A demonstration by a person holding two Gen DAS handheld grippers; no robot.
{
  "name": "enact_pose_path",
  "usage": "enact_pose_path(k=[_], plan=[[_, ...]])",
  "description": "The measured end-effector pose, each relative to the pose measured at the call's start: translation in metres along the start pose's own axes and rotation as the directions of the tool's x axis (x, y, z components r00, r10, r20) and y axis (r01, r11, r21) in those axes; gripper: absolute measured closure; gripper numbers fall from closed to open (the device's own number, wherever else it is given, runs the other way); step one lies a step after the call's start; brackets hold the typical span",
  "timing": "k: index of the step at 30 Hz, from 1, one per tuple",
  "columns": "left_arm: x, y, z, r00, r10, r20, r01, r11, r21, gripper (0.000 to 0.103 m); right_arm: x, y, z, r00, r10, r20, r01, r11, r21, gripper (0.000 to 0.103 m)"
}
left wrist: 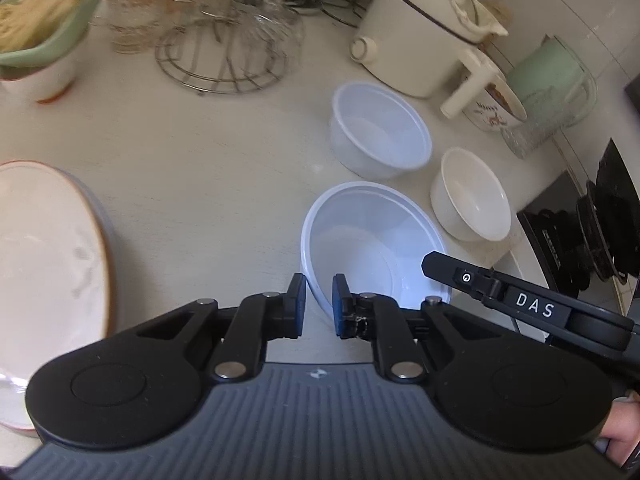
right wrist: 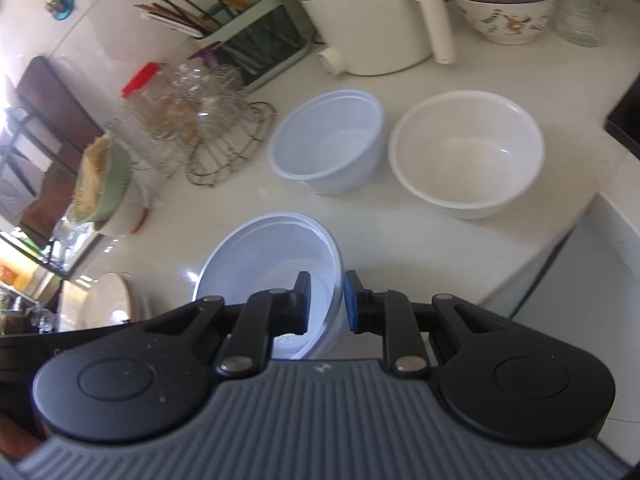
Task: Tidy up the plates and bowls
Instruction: 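Move both grippers toward the white plastic bowls on the counter, then move both grippers to the white plastic bowl beside the rice cooker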
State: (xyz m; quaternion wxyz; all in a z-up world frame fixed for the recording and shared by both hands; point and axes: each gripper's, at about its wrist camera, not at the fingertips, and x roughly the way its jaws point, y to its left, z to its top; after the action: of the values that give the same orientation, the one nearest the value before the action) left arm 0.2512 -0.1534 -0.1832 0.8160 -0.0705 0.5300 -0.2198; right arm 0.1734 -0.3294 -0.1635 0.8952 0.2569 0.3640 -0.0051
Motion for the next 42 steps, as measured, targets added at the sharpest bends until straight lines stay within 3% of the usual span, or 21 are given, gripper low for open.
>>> enact_pose_path(k=[11, 26, 31, 35, 42], plan=[[-0.027, 0.043, 0.001, 0.995, 0.087, 0.049, -0.084, 0.995, -0.054, 0.087, 0.02, 0.05, 0.004, 0.995, 0.098, -0.037, -0.101, 0.992, -0.079, 0.082], [-0.018, 0.063, 0.0, 0.991, 0.128, 0.031, -0.125, 0.988, -0.085, 0.085, 0.048, 0.073, 0.002, 0.993, 0.084, -0.086, -0.099, 0.979, -0.177, 0.081], [-0.018, 0.067, 0.0, 0.99, 0.139, 0.025, -0.136, 0.987, -0.089, 0.074, 0.051, 0.073, 0.002, 0.99, 0.094, -0.107, -0.111, 0.98, -0.163, 0.08], [-0.023, 0.066, 0.006, 0.989, 0.143, 0.036, -0.139, 0.986, -0.088, 0.058, 0.045, 0.075, 0.004, 0.991, 0.093, -0.098, -0.109, 0.98, -0.165, 0.078], [-0.037, 0.052, 0.014, 0.985, 0.162, 0.058, -0.159, 0.986, -0.043, 0.056, 0.025, 0.075, 0.014, 0.995, 0.086, -0.049, -0.093, 0.979, -0.179, 0.077]])
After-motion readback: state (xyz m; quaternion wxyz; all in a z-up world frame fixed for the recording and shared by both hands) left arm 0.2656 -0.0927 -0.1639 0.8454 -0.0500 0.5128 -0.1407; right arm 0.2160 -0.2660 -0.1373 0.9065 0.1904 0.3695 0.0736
